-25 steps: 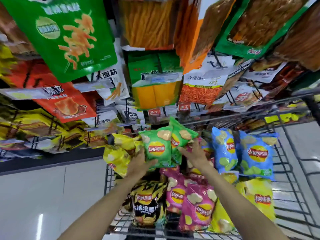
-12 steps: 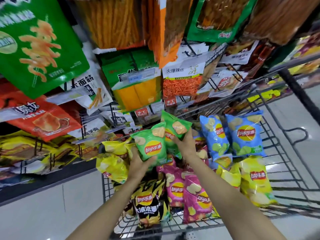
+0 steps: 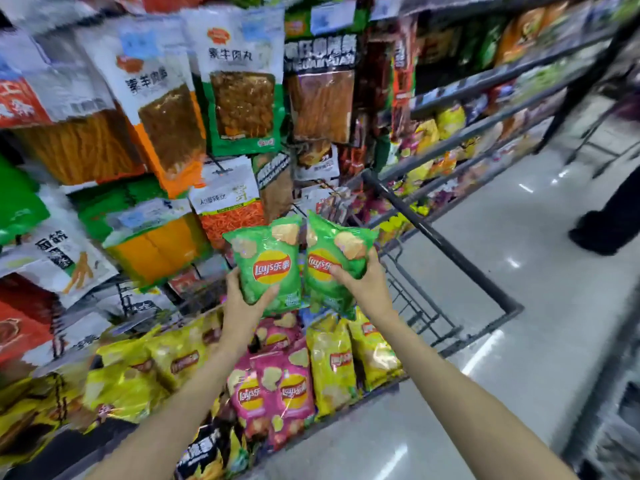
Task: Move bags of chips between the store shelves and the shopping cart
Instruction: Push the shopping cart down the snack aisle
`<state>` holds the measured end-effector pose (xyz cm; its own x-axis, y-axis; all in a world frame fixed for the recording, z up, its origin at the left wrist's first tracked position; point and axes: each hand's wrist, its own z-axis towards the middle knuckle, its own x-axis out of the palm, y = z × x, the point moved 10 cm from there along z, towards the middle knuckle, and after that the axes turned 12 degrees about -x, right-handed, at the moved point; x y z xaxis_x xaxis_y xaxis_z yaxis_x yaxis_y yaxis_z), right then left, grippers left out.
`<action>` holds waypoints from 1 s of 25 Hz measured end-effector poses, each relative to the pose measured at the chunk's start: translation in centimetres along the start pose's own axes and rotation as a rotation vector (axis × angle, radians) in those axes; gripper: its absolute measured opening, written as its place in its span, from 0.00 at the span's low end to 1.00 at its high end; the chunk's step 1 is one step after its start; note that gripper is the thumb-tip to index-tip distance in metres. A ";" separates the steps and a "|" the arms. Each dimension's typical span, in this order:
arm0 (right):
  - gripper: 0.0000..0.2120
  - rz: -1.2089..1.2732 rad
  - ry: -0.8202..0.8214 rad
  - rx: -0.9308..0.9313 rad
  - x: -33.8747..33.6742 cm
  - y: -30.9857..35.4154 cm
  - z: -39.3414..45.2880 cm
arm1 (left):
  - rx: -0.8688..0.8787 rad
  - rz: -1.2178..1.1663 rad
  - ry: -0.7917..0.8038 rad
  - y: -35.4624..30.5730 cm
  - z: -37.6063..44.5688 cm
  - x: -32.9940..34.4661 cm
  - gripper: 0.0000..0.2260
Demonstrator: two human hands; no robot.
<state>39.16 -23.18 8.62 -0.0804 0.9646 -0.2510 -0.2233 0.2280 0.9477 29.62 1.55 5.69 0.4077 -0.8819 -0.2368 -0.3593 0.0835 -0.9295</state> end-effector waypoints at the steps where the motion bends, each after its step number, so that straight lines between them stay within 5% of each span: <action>1: 0.35 -0.005 -0.048 -0.014 -3.7 0.3 -0.5 | 0.057 -0.007 0.014 -1.8 -1.0 2.6 0.31; 4: 0.43 -0.022 -0.202 0.009 -14.5 1.4 -2.9 | 0.144 -0.051 0.116 -5.8 -3.9 10.7 0.31; 8: 0.20 0.027 -0.450 -0.068 -30.5 3.6 -8.2 | 0.251 -0.019 0.310 -12.1 -10.2 23.8 0.36; 13: 0.22 0.003 -0.664 -0.083 -46.8 4.6 -14.4 | 0.389 -0.016 0.485 -18.1 -16.3 37.4 0.36; 17: 0.23 -0.041 -0.803 -0.075 -56.5 4.0 -17.7 | 0.463 0.011 0.651 -21.9 -21.3 47.5 0.29; 25: 0.20 -0.099 -0.866 -0.120 -69.2 2.5 -12.8 | 0.518 0.030 0.826 -29.3 -20.8 64.7 0.35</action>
<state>31.70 -91.09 25.88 0.6991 0.7135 -0.0466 -0.2951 0.3473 0.8901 49.04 -67.63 23.45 -0.3832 -0.9072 -0.1736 0.1344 0.1312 -0.9822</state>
